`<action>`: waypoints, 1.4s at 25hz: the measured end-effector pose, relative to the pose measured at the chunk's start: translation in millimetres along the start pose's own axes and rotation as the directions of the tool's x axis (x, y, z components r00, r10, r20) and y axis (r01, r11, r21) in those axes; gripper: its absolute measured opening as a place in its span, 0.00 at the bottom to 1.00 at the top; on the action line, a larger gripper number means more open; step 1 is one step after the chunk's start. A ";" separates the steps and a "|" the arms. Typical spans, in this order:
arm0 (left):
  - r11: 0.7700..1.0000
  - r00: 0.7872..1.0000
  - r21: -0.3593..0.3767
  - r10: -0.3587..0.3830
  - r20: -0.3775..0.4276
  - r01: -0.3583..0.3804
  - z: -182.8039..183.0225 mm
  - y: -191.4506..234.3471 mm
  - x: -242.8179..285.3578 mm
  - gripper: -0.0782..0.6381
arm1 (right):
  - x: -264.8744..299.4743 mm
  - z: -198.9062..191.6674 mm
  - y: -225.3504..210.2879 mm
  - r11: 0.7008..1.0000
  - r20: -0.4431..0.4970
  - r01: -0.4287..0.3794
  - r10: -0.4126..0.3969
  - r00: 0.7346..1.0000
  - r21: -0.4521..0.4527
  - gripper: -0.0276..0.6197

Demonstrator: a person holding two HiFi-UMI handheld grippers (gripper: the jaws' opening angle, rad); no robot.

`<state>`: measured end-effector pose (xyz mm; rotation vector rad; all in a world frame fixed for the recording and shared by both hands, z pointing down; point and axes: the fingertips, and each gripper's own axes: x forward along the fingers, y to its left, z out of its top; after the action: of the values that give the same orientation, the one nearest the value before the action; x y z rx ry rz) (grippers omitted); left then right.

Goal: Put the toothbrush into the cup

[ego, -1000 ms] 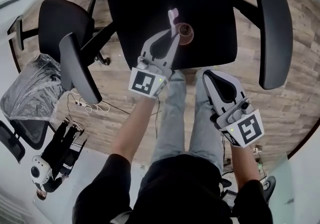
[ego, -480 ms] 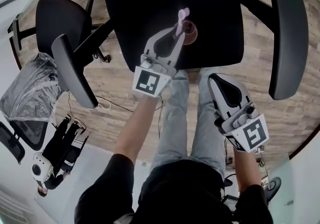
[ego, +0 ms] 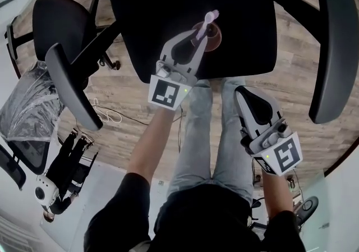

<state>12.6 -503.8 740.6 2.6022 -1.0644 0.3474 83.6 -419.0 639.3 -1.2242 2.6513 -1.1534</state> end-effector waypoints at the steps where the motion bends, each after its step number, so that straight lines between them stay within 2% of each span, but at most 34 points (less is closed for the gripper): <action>1: 1.000 1.000 0.002 0.002 0.001 -0.002 -2.1 0.6 1.2 0.20 | 0.7 -1.2 -2.7 1.000 0.000 0.002 -0.002 1.000 0.000 0.08; 8: 0.998 1.000 0.054 -0.008 -0.003 0.008 -8.3 -0.5 4.2 0.20 | 8.1 -10.9 -6.4 1.000 0.000 0.011 -0.011 1.000 0.008 0.08; 14: 0.989 0.998 0.144 -0.026 -0.063 0.035 -15.6 -4.2 2.3 0.20 | 9.0 -6.4 -3.8 1.000 -0.001 0.002 -0.002 1.000 0.004 0.08; 17: 0.985 0.997 0.166 -0.034 -0.066 0.045 -16.8 -5.7 3.4 0.20 | 8.8 -5.2 -7.9 1.000 -0.002 0.016 -0.016 1.000 0.008 0.08; 27: 0.995 0.999 0.093 -0.021 -0.039 0.025 -10.2 -6.4 3.5 0.20 | 3.0 -4.5 -3.7 1.000 -0.007 0.003 -0.003 1.000 -0.008 0.08; 35: 0.995 0.999 0.089 -0.032 -0.035 0.035 -2.2 -15.6 1.0 0.20 | -4.3 3.2 0.5 1.000 0.008 0.007 -0.007 1.000 -0.014 0.08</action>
<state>24.1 -493.0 740.0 2.6793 -1.0152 0.4390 87.2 -417.9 635.4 -1.2386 2.6559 -1.1305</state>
